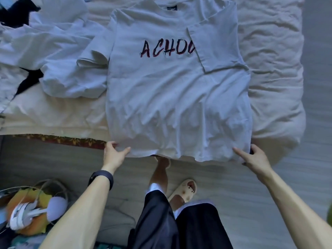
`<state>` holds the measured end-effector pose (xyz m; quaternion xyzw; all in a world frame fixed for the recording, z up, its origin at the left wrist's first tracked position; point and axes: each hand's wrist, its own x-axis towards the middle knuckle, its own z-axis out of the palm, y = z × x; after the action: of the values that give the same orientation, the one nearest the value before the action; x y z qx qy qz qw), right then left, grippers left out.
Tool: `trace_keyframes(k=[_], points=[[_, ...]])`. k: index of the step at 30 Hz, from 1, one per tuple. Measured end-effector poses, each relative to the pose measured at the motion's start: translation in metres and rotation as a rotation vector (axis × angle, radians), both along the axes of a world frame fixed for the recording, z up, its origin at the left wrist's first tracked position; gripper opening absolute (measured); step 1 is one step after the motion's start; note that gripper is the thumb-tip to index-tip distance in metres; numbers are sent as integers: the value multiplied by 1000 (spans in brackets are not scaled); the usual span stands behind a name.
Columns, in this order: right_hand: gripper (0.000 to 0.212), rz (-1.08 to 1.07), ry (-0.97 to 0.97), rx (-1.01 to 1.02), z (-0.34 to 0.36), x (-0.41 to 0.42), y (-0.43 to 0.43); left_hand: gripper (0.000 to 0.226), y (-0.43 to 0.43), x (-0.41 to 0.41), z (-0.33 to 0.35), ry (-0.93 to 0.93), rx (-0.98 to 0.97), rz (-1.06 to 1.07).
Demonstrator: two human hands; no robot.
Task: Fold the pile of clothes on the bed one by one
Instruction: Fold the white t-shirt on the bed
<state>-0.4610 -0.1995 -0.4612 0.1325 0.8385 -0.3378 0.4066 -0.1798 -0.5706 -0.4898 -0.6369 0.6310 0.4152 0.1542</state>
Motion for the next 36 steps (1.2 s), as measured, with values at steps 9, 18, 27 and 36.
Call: trace_keyframes(k=[9, 18, 27, 36], points=[[6, -257, 138, -193, -7, 45, 18, 41, -12, 22, -19, 73, 6, 31], [37, -348, 312, -168, 26, 59, 33, 18, -17, 68, 53, 333, 56, 169], [7, -530, 26, -347, 5, 65, 35, 20, 0, 81, 50, 322, 244, 275], [11, -488, 216, -114, -22, 56, 46, 6, -18, 112, 6, 76, -101, 107]])
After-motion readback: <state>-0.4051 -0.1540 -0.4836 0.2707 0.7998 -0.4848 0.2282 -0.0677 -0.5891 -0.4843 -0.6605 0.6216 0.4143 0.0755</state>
